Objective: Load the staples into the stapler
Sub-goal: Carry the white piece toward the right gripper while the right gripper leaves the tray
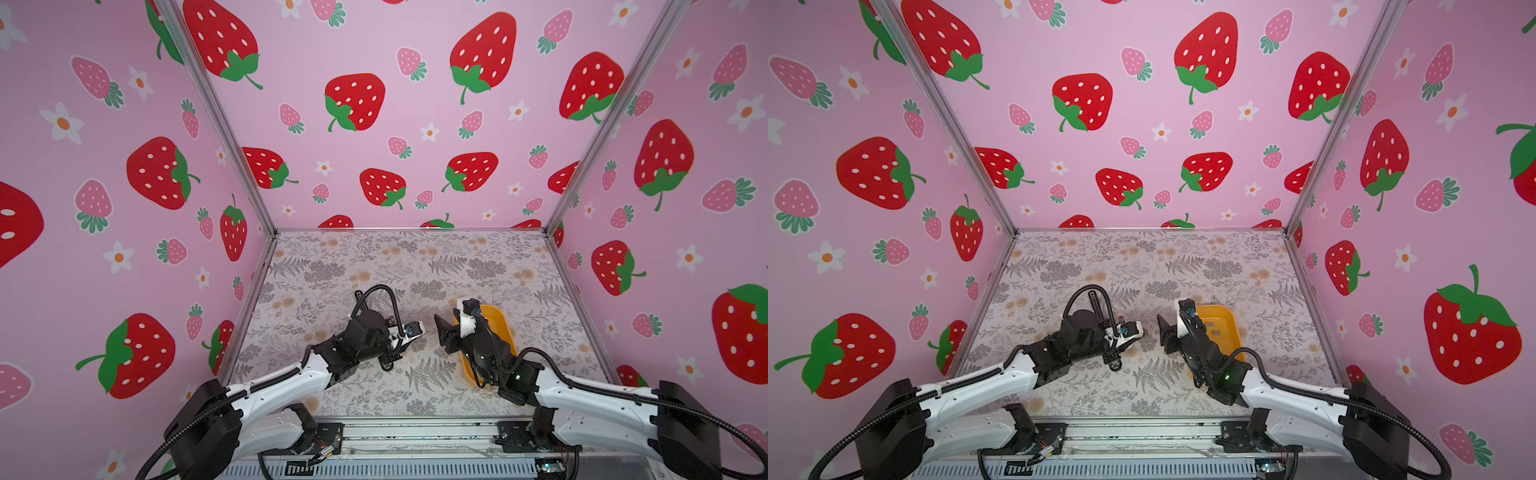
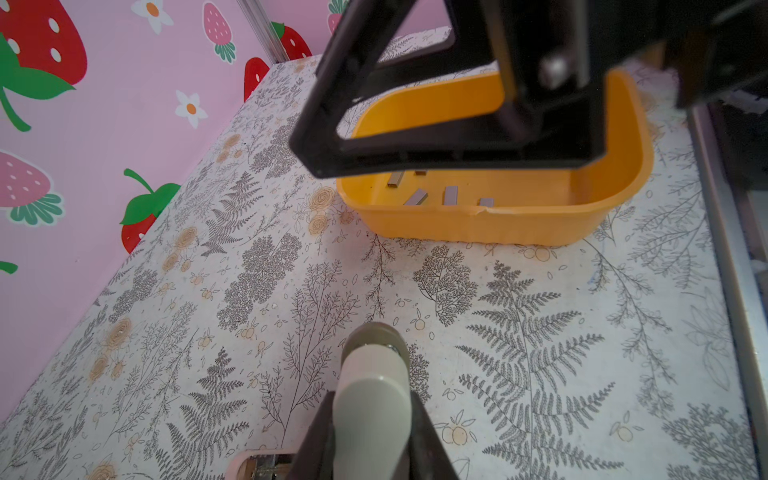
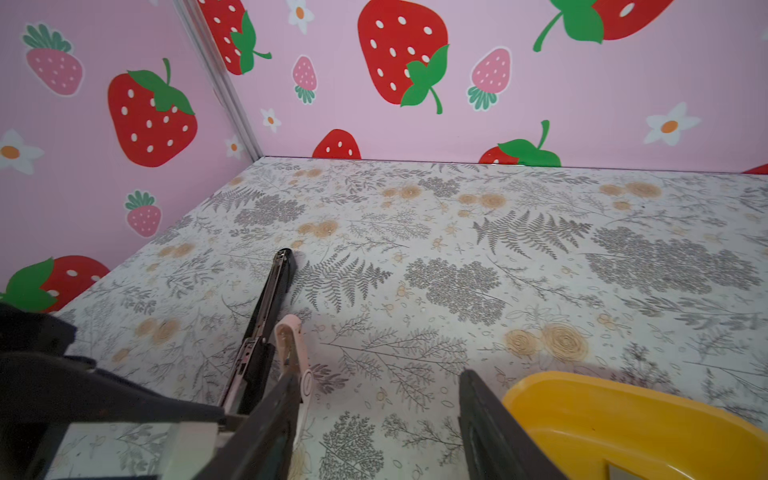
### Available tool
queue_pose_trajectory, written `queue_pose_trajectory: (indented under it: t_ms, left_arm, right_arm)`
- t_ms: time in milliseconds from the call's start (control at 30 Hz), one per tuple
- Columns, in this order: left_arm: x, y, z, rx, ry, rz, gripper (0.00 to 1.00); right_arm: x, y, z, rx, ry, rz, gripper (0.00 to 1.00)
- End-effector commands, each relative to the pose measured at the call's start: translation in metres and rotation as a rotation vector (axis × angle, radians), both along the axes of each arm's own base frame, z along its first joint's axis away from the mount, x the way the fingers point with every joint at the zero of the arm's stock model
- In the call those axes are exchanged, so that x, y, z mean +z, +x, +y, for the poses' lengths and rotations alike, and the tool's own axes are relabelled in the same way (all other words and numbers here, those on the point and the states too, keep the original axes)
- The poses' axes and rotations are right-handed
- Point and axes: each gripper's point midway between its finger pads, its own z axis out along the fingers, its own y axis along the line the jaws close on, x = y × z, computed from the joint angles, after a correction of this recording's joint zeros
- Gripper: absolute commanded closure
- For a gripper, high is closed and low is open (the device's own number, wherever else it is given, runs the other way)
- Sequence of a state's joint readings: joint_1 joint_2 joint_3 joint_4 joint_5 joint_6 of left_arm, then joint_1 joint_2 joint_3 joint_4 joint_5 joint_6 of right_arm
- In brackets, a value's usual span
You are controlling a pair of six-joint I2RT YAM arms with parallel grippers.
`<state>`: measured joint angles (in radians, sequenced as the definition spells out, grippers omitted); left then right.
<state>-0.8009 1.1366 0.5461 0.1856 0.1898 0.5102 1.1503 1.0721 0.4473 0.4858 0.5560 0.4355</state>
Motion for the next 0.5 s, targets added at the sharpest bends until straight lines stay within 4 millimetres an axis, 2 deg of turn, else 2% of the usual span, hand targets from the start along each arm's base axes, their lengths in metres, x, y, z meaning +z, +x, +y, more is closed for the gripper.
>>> queue_pose_trajectory:
  t_ms: [0,267,467]
  left_arm:
    - [0.014,0.004,-0.001,0.010,-0.049,-0.042,1.00]
    - [0.016,-0.003,-0.001,-0.014,-0.073,-0.061,1.00]
    - [0.019,-0.006,-0.002,-0.033,-0.086,-0.059,1.00]
  right_arm:
    - [0.019,-0.007,0.018,0.047,0.059,-0.037,0.37]
    - [0.027,-0.023,0.040,0.147,0.120,-0.037,0.39]
    - [0.013,-0.019,0.045,0.121,0.126,-0.010,0.43]
